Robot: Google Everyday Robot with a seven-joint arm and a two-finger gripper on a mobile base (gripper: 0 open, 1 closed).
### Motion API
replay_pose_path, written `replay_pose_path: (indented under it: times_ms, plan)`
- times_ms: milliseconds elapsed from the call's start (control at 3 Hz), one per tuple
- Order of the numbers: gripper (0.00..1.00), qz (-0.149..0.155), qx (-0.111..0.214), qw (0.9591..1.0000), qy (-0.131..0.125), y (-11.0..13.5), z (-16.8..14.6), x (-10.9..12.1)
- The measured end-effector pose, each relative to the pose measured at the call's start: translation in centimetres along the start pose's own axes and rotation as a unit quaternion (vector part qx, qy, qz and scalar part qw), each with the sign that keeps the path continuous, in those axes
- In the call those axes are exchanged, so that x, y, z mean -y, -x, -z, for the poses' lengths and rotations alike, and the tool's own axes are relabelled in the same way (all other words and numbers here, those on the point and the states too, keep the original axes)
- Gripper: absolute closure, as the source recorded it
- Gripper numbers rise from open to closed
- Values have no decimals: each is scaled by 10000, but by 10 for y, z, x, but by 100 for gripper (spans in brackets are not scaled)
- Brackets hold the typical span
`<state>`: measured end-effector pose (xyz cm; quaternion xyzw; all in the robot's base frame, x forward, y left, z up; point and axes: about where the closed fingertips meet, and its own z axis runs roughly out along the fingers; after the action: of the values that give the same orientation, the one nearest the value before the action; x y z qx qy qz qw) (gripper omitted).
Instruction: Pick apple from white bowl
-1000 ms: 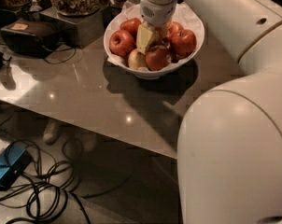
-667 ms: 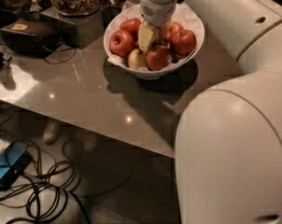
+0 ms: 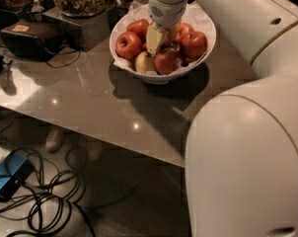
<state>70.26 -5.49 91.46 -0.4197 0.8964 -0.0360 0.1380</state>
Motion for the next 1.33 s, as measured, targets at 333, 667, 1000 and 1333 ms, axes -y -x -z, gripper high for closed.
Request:
replay_pose_path:
  times_ms: [333, 667, 1000, 1333]
  plan:
    - [100, 0, 0, 10000, 0, 0, 0, 0]
    - [100, 77, 179, 9998, -7, 7, 9, -1]
    - [100, 205, 478, 9984, 234, 9, 30, -3]
    - [100, 437, 864, 9934, 621, 11, 56, -9]
